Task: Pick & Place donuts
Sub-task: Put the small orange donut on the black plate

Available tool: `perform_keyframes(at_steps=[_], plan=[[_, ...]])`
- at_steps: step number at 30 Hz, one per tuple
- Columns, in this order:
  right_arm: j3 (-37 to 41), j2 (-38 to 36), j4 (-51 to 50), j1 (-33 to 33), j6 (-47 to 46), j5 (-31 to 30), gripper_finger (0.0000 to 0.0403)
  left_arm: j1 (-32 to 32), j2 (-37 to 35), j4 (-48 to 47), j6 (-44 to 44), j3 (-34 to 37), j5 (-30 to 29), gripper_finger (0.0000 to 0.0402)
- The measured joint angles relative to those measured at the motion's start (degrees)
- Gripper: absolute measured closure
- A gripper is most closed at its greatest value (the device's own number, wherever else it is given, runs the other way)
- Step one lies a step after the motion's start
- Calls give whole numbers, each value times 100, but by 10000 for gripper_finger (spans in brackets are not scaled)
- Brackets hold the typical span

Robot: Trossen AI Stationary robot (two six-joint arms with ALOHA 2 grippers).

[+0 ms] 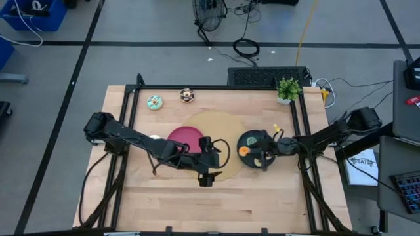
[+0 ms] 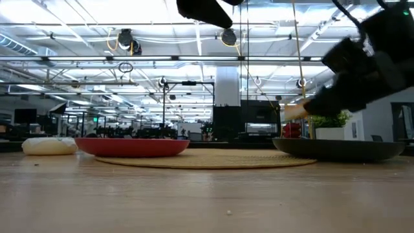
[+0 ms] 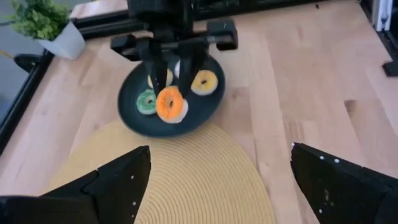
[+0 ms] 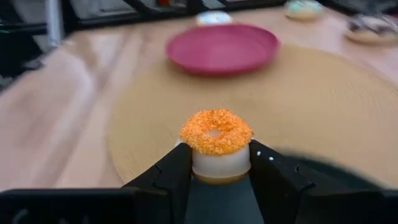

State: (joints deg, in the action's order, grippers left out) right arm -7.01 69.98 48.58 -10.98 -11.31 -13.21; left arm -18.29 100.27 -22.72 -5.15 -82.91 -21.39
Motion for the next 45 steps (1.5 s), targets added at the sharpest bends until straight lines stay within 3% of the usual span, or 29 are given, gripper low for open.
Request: perform_keyframes(at_steps=[7, 25, 45], plan=[[442, -24, 98, 2, -280, -224, 264, 27, 0, -77, -97, 0, -18, 20], [444, -7, 126, 4, -362, -328, 262, 65, 2, -119, -237, 0, -116, 21], [450, -4, -550, 4, -912, -308, 167, 65, 4, -120, -264, 2, -116, 20]])
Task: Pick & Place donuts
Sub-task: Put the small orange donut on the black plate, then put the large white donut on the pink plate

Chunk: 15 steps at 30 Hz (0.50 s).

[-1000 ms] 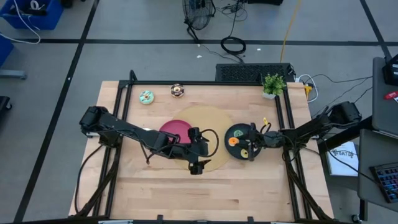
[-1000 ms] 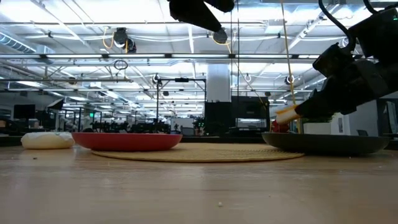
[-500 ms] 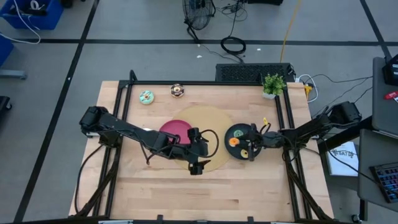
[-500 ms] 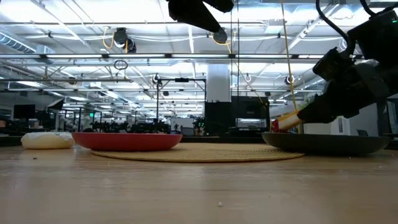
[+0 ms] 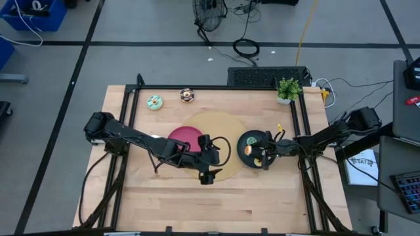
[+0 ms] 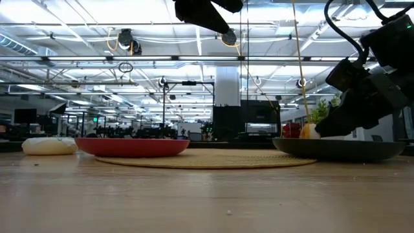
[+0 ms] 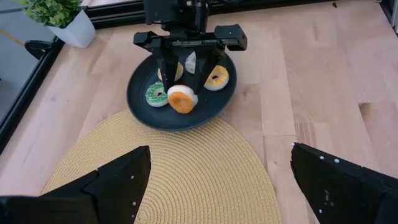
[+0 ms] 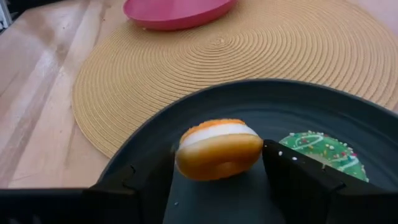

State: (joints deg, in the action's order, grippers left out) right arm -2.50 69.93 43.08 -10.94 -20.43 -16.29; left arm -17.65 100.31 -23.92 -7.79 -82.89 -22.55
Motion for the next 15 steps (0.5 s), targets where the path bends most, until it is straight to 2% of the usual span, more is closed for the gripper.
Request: perform_keyframes(at_steps=[15], plan=[[0, -2, 301, 0, -12, -5, 161, 0, 0, -2, 2, 2, -1, 20]])
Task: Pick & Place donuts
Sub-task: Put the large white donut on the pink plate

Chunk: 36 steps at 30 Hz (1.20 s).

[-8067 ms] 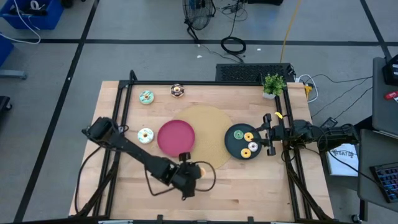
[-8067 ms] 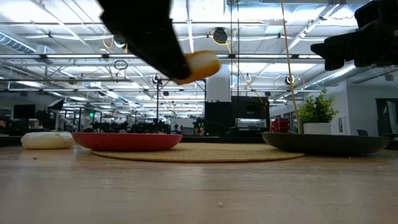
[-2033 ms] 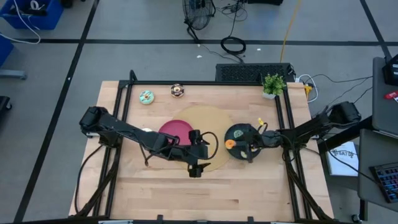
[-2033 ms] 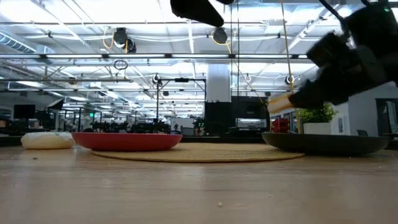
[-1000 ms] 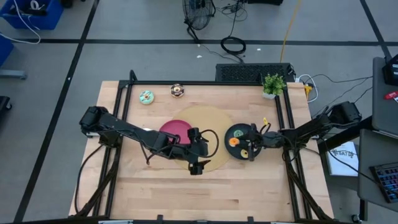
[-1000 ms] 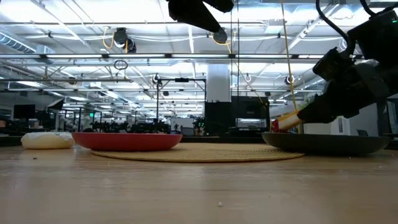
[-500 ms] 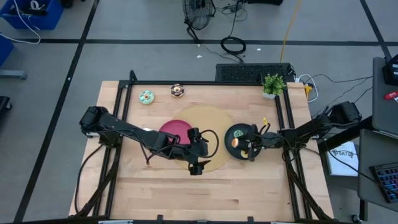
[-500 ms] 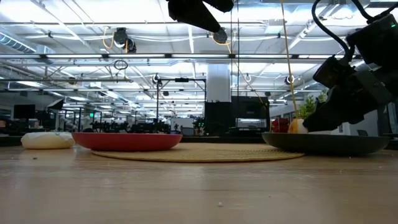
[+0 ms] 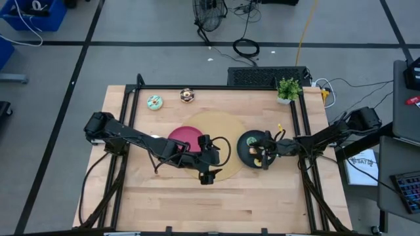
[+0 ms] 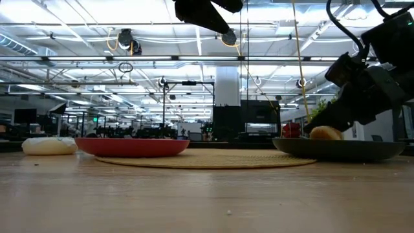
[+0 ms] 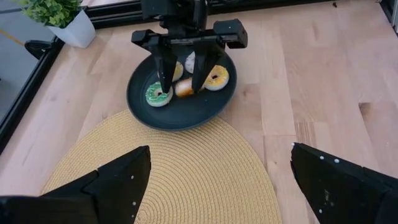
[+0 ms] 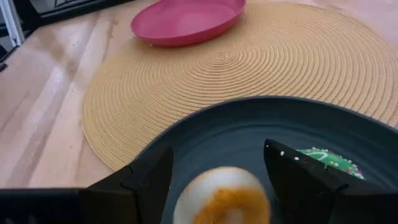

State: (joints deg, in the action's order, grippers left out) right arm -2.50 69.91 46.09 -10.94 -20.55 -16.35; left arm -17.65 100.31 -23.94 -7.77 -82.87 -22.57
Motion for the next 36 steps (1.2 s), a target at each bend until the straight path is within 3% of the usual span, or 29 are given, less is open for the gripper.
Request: perform_keyframes(at_steps=[12, 19, 28, 36], plan=[[0, 0, 1153, -2, 464, 25, 169, 0, 0, -2, 4, 0, 0, 20], [0, -146, 1925, -7, 996, 590, 170, -33, -3, -14, 112, 0, -2, 20], [0, -1266, 1640, -6, 1089, 704, 172, -114, -146, -154, 138, 4, -100, 20], [-2, -2708, 272, -7, 1211, 764, 177, -136, -192, -377, 64, 5, -443, 20]])
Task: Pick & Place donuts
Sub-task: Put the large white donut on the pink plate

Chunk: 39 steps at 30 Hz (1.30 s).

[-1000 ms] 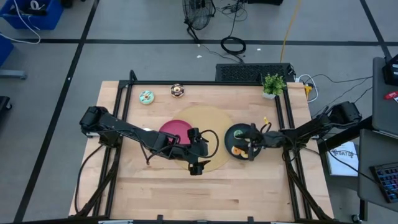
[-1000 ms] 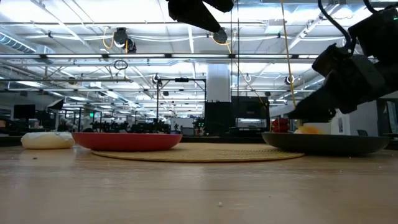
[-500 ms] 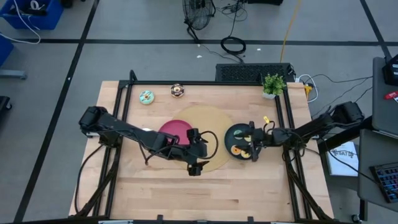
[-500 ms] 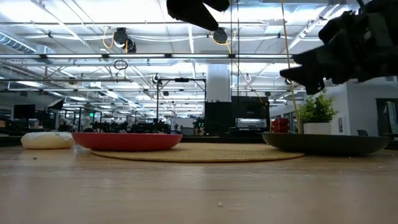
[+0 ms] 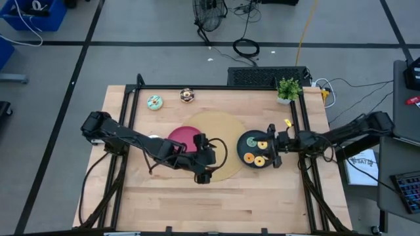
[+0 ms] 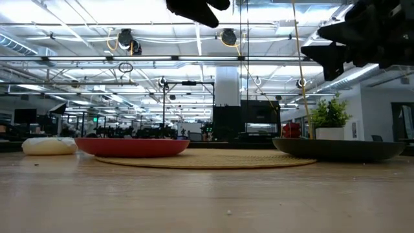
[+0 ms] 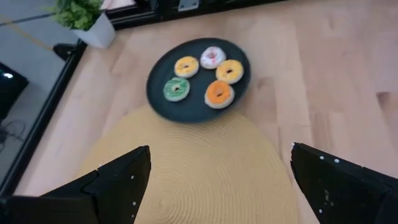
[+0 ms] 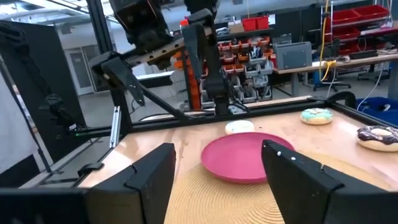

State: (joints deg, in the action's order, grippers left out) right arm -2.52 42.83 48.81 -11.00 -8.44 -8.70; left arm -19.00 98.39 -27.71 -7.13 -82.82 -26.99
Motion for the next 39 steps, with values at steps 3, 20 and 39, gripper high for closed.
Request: perform_keyframes(at_steps=[3, 20, 39], plan=[[-4, -588, -564, 0, 18, -4, 177, 0, 2, -6, -53, 73, -123, 20], [-2, -3426, -3947, 0, 585, 149, 177, -74, -1385, 1329, -420, 1892, -268, 20], [2, -4085, -4174, 15, 470, -350, 177, -127, -3181, 4179, -2199, 5281, -250, 20]])
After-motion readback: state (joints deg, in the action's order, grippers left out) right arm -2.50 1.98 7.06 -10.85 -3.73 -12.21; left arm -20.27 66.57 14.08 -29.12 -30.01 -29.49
